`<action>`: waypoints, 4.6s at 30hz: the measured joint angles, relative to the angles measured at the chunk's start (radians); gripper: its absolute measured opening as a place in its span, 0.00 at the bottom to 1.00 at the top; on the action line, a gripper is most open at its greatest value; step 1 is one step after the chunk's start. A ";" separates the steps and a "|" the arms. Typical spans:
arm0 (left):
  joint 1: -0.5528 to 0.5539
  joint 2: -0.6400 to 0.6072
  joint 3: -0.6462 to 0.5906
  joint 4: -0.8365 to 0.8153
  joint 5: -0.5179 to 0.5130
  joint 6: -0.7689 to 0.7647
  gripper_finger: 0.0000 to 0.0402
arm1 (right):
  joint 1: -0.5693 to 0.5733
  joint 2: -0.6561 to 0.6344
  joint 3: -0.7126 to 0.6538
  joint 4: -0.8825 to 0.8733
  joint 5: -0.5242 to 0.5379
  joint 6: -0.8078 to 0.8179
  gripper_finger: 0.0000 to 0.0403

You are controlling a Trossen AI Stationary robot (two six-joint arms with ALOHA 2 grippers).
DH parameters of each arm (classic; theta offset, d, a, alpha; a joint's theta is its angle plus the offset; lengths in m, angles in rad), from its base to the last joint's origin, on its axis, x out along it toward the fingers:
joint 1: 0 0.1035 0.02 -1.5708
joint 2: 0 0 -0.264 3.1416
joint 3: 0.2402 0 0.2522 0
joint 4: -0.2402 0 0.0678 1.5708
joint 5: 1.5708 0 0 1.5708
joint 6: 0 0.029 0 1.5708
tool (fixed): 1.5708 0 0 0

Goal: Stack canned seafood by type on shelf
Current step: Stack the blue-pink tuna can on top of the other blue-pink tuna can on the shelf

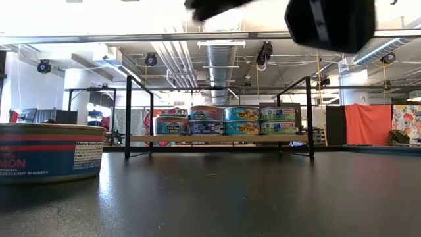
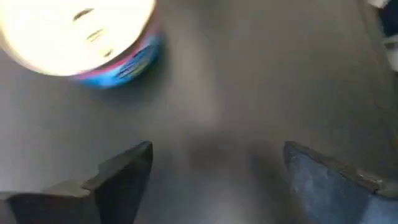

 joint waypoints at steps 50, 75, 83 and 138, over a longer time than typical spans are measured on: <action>0.319 -0.131 -0.214 0.331 -0.270 0.297 0.77 | -0.030 0.039 0.003 -0.193 -0.163 0.019 0.06; 0.445 0.189 -0.284 0.885 -0.036 0.595 0.88 | -0.218 0.041 0.003 -0.210 -0.141 -0.176 0.59; 0.478 0.193 -0.278 0.905 -0.011 0.652 0.88 | -0.219 0.041 -0.001 -0.254 -0.142 -0.270 0.62; 0.556 0.398 0.080 0.869 0.071 0.637 0.99 | -0.223 0.042 -0.112 -0.052 -0.172 -0.500 0.72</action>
